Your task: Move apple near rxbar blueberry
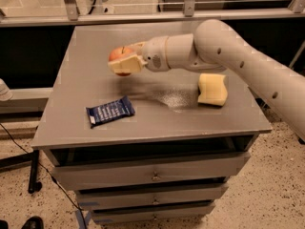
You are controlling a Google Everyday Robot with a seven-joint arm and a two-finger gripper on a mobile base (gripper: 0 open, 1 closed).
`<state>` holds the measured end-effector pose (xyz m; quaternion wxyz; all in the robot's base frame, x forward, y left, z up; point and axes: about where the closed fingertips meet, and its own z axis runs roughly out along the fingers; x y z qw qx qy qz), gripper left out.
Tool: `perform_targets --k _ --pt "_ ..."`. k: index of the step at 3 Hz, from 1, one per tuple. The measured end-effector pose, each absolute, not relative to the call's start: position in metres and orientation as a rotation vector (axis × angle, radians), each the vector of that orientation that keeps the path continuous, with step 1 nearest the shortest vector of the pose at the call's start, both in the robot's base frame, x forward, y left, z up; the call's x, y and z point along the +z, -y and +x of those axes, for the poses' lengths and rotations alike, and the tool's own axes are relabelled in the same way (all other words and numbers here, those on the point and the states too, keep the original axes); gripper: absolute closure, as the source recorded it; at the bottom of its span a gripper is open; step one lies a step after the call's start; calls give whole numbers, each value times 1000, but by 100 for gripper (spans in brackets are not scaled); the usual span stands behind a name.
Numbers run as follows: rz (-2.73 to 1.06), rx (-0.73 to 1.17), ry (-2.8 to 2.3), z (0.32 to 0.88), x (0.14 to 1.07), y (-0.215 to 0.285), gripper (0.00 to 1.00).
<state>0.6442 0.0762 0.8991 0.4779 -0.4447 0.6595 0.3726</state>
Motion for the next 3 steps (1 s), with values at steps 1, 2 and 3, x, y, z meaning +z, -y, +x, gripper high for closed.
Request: perform_targets --k 1,2,3 --pt "-1069 897 -1638 621 883 -58 100" --pt "-1072 909 -1638 605 871 -49 100" --pt "-1092 931 -1630 596 865 -51 82"
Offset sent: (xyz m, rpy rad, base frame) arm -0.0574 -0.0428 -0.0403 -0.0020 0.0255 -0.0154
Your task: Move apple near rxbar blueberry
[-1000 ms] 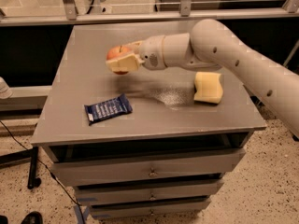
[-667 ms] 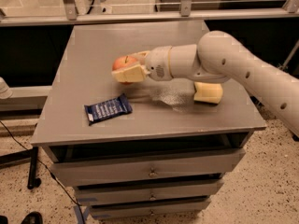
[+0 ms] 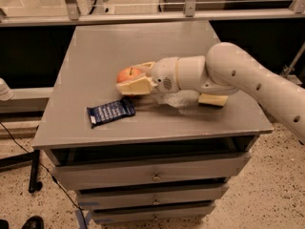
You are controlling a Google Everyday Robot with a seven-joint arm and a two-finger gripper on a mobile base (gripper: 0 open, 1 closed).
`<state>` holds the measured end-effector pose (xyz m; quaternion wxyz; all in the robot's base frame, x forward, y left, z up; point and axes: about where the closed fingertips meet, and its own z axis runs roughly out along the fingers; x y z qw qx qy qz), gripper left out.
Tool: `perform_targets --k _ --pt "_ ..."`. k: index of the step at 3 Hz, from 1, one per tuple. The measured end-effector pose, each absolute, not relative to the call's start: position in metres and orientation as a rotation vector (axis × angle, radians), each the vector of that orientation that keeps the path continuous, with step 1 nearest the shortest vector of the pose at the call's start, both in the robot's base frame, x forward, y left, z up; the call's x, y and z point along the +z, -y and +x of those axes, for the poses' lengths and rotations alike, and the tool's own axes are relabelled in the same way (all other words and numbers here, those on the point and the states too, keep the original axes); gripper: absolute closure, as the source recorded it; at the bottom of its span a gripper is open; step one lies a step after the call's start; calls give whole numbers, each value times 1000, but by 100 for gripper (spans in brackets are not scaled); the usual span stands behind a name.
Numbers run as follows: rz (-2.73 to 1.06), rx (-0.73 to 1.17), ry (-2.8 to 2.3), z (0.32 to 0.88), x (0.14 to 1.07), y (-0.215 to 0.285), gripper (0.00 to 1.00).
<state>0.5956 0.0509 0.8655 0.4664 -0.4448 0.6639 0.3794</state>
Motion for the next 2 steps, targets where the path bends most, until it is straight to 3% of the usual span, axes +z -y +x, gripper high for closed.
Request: perform_targets --k 2 --pt "-1123 921 -1604 598 858 -51 36"
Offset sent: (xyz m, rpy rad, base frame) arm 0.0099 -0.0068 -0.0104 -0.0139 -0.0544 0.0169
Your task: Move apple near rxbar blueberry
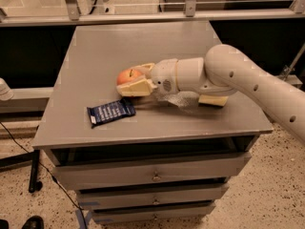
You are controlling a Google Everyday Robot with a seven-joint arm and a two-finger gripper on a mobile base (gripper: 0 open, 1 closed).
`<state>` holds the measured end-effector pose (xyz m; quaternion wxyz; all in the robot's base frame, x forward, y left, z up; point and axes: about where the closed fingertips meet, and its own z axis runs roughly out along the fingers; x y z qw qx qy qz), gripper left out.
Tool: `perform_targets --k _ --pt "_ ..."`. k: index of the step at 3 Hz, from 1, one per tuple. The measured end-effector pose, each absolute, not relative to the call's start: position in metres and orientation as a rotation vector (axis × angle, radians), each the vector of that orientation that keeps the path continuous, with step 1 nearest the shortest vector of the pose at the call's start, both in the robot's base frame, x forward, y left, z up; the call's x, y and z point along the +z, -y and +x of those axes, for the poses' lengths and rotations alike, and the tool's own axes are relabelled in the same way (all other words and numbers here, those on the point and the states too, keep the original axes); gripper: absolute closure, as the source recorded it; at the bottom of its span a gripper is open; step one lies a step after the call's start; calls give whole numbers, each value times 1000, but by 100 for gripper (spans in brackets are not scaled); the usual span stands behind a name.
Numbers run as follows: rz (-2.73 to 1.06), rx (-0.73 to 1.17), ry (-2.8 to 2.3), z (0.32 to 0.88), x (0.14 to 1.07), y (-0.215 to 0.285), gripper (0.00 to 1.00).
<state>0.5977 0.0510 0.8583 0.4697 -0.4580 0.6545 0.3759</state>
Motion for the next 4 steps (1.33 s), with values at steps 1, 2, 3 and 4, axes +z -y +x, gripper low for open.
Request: perform_targets --k 1,2,3,4 --pt "-1134 897 -1586 605 858 -48 13" --pt "-1142 879 -1575 608 860 -46 0" --pt "-1147 863 -1567 606 867 -43 0" --pt "-1139 795 -1571 596 879 -18 0"
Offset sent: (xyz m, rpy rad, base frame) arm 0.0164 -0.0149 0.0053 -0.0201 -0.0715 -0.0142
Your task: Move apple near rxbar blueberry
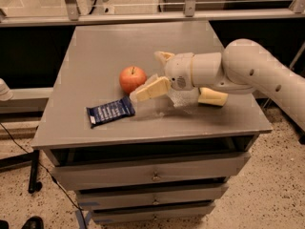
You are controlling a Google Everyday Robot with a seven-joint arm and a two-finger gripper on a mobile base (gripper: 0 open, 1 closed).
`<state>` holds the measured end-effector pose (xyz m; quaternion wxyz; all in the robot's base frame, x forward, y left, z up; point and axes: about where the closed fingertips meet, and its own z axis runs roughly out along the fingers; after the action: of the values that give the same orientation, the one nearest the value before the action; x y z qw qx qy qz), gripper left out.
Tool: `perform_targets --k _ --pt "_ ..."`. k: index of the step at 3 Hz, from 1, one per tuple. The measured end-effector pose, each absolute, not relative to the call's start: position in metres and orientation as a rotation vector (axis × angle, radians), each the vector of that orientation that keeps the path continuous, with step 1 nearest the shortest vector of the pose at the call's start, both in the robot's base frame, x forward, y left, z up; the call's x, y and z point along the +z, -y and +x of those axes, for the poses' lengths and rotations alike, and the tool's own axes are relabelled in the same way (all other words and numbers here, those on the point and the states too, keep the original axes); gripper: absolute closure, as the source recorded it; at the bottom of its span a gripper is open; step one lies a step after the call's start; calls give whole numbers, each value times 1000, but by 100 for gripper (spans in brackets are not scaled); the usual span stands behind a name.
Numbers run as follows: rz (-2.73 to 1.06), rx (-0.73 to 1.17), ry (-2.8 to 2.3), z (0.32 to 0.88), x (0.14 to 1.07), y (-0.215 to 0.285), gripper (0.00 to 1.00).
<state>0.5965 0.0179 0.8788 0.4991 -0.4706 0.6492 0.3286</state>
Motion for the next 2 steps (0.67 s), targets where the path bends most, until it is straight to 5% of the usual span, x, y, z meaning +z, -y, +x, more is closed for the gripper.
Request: perform_targets --k 2 --pt "-1021 409 -1587 577 940 133 0"
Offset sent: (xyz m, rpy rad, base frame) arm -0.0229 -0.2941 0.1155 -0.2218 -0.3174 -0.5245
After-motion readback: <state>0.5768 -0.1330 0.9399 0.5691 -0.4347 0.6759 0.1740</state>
